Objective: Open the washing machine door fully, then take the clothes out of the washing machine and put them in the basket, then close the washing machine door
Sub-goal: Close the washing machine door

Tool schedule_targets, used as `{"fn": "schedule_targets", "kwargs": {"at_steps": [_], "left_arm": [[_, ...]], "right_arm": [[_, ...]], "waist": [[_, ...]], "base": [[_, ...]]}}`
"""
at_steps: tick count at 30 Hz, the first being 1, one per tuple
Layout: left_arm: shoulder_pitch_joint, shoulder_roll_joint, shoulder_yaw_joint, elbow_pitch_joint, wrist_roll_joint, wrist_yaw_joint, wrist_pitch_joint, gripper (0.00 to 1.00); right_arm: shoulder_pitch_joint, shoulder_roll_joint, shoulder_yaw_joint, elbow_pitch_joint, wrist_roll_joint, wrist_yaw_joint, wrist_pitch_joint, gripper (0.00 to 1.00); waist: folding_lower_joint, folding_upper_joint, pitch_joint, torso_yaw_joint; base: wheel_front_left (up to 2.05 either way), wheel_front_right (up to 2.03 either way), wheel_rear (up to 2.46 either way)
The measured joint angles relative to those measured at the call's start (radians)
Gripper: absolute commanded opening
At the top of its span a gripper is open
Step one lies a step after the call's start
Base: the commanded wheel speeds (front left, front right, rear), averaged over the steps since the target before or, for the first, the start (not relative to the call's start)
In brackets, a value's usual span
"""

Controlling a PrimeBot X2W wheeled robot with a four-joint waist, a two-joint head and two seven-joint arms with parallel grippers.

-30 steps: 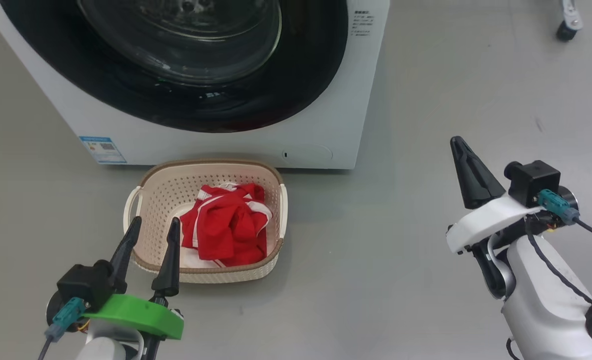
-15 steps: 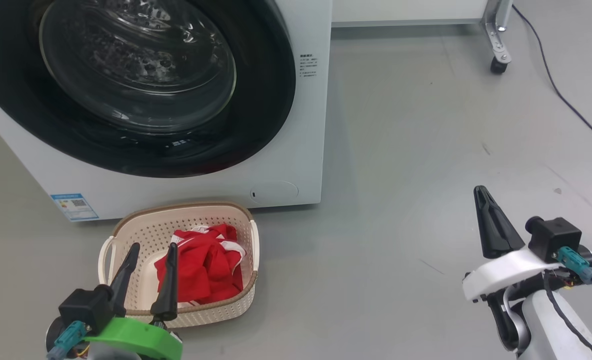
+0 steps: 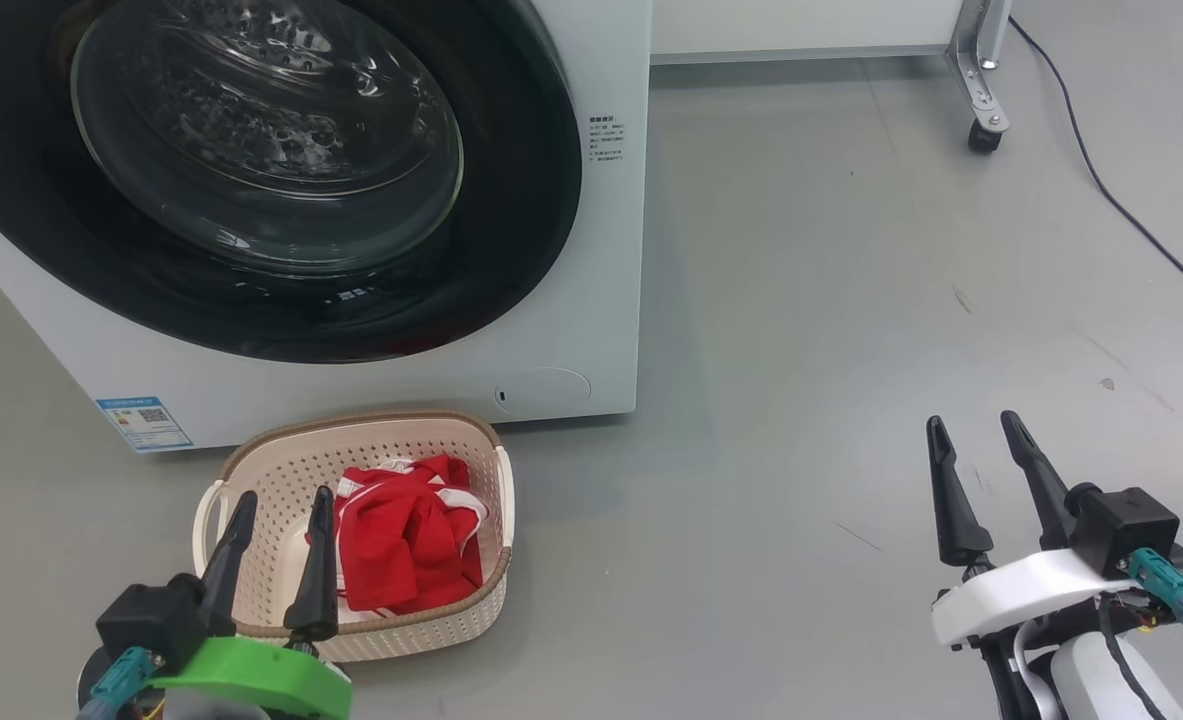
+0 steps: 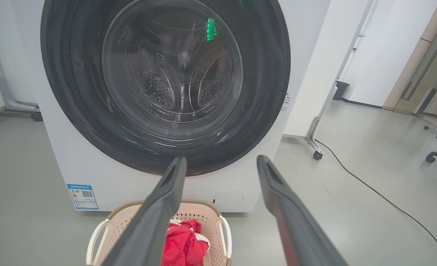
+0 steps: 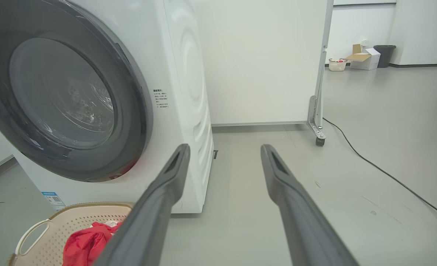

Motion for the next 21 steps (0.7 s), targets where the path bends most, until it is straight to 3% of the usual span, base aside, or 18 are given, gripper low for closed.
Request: {"fn": "schedule_targets", "kwargs": {"at_steps": [21], "left_arm": [[0.003, -0.014, 0.010, 0.003, 0.071, 0.000, 0.000, 1.00]], "right_arm": [[0.064, 0.008, -0.004, -0.066, -0.024, 0.000, 0.000, 1.00]], "waist": [[0.0000, 0.0000, 0.001, 0.013]], "base": [[0.00, 0.00, 0.00]]}}
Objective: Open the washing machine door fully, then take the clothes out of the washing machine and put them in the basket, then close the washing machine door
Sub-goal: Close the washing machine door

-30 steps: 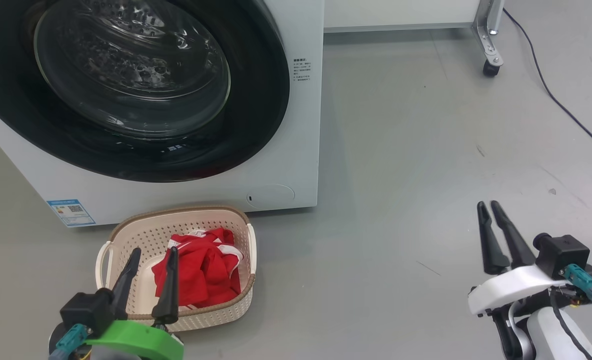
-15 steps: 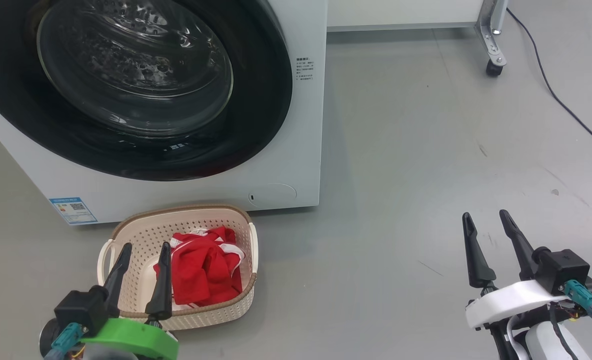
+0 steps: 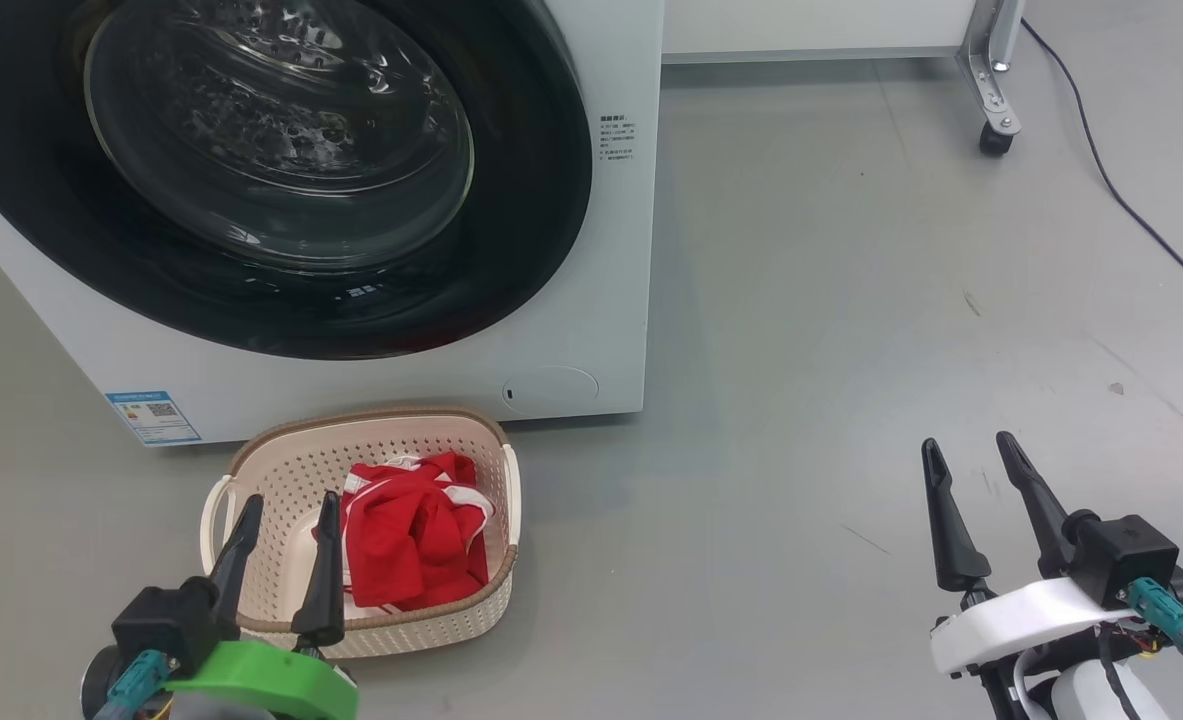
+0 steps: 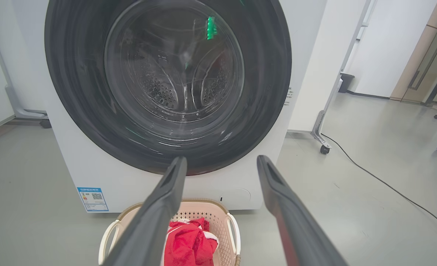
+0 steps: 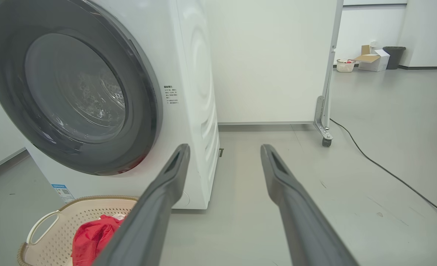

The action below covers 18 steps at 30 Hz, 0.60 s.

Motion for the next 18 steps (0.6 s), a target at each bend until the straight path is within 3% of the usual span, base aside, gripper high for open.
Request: {"fn": "schedule_targets", "kwargs": {"at_steps": [18], "left_arm": [[0.006, -0.007, -0.006, 0.014, -0.040, 0.000, 0.000, 1.00]], "right_arm": [[0.022, 0.002, -0.001, -0.027, -0.010, -0.001, 0.000, 1.00]], "waist": [[0.0000, 0.0000, 0.011, 0.007]], "base": [[0.00, 0.00, 0.00]]}}
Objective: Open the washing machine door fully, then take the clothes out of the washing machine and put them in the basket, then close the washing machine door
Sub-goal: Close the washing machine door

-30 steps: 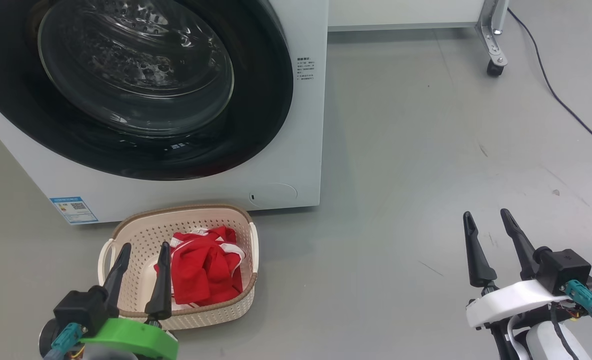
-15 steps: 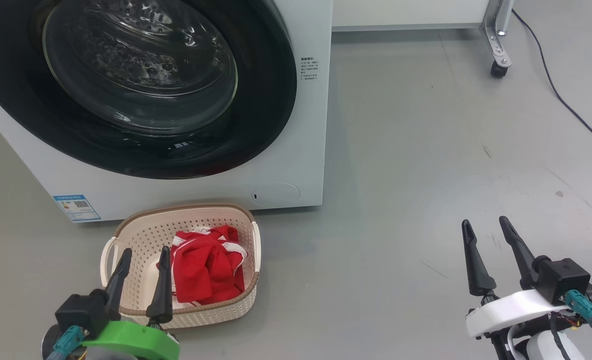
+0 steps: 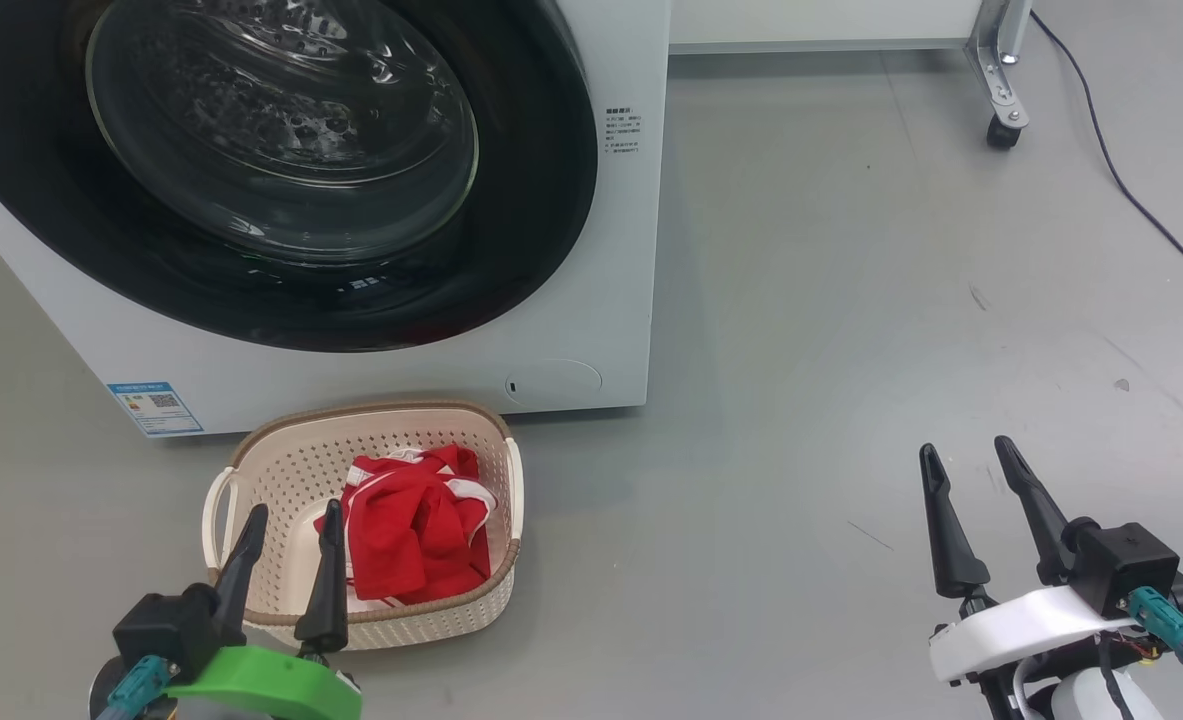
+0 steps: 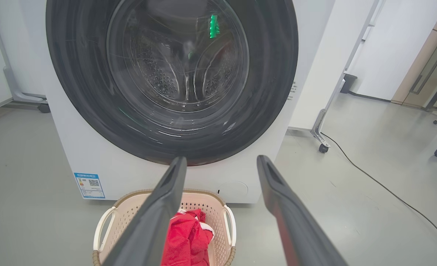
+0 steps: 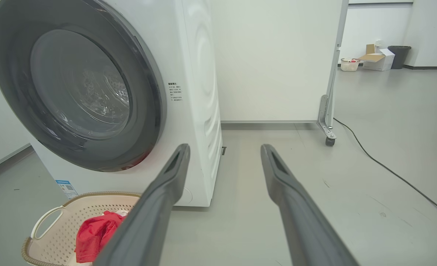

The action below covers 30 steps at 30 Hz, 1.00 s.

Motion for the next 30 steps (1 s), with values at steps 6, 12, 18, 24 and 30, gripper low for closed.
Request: {"fn": "schedule_targets", "kwargs": {"at_steps": [6, 12, 18, 24, 30], "left_arm": [[0.000, 0.000, 0.004, -0.001, -0.004, 0.000, 0.000, 1.00], [0.000, -0.001, 0.006, 0.000, -0.006, 0.000, 0.000, 1.00], [0.000, -0.002, 0.006, 0.001, -0.007, 0.000, 0.000, 1.00], [0.000, -0.003, 0.006, 0.003, -0.007, 0.000, 0.000, 1.00], [0.000, -0.003, 0.002, 0.004, -0.013, 0.000, 0.000, 1.00]], "right_arm": [[0.003, 0.002, -0.001, -0.003, -0.006, 0.000, 0.000, 1.00], [0.003, 0.003, -0.003, -0.005, -0.009, 0.000, 0.000, 1.00], [0.004, 0.004, -0.004, -0.007, -0.009, 0.000, 0.000, 1.00], [0.004, 0.004, -0.005, -0.008, -0.009, 0.000, 0.000, 1.00], [0.006, 0.005, -0.005, -0.009, -0.009, 0.000, 0.000, 1.00]], "waist": [[0.0000, 0.0000, 0.000, 0.001], [0.0000, 0.0000, 0.000, 0.001], [0.0000, 0.0000, 0.000, 0.001], [0.0000, 0.0000, -0.002, 0.001], [0.0000, 0.0000, -0.002, 0.001]], "base": [[0.00, 0.00, 0.00], [0.00, 0.00, 0.00], [0.00, 0.00, 0.00], [0.00, 0.00, 0.00], [0.00, 0.00, 0.00]]}}
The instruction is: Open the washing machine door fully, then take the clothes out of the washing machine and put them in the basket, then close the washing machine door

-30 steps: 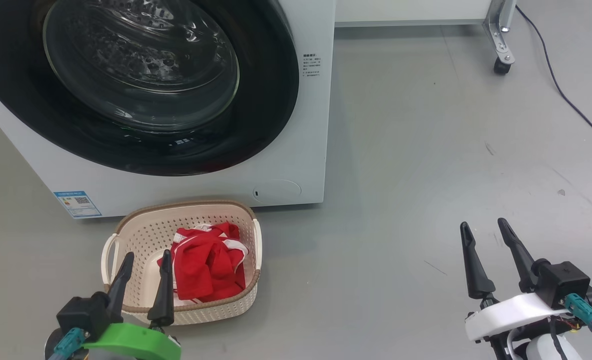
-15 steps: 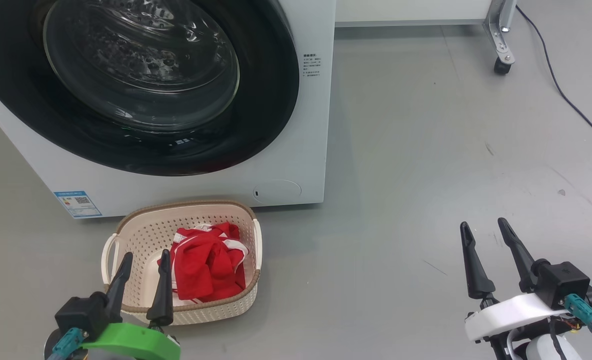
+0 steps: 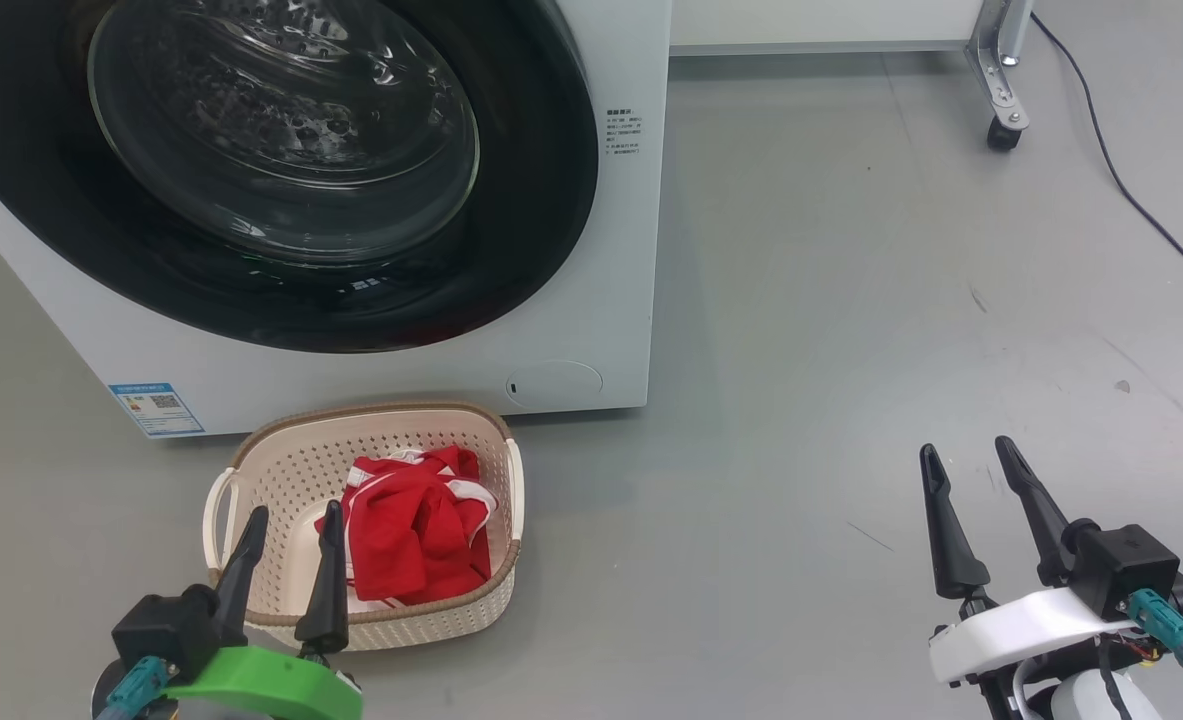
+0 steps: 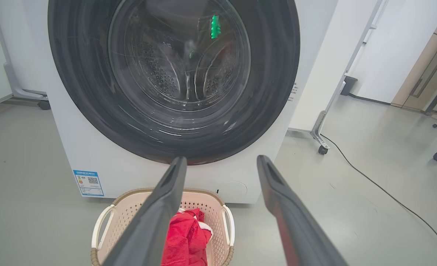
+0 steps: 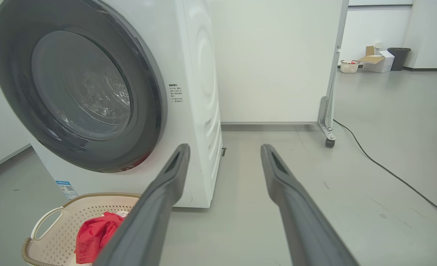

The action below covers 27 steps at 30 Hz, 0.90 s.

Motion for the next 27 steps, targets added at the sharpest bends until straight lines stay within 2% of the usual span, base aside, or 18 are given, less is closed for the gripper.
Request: {"fn": "schedule_targets", "kwargs": {"at_steps": [27], "left_arm": [[0.000, 0.000, -0.003, 0.004, 0.000, 0.000, 0.000, 1.00]], "right_arm": [[0.001, 0.006, -0.001, -0.003, -0.009, 0.002, 0.000, 1.00]], "waist": [[0.0000, 0.0000, 0.004, -0.001]], "base": [[0.00, 0.00, 0.00]]}}
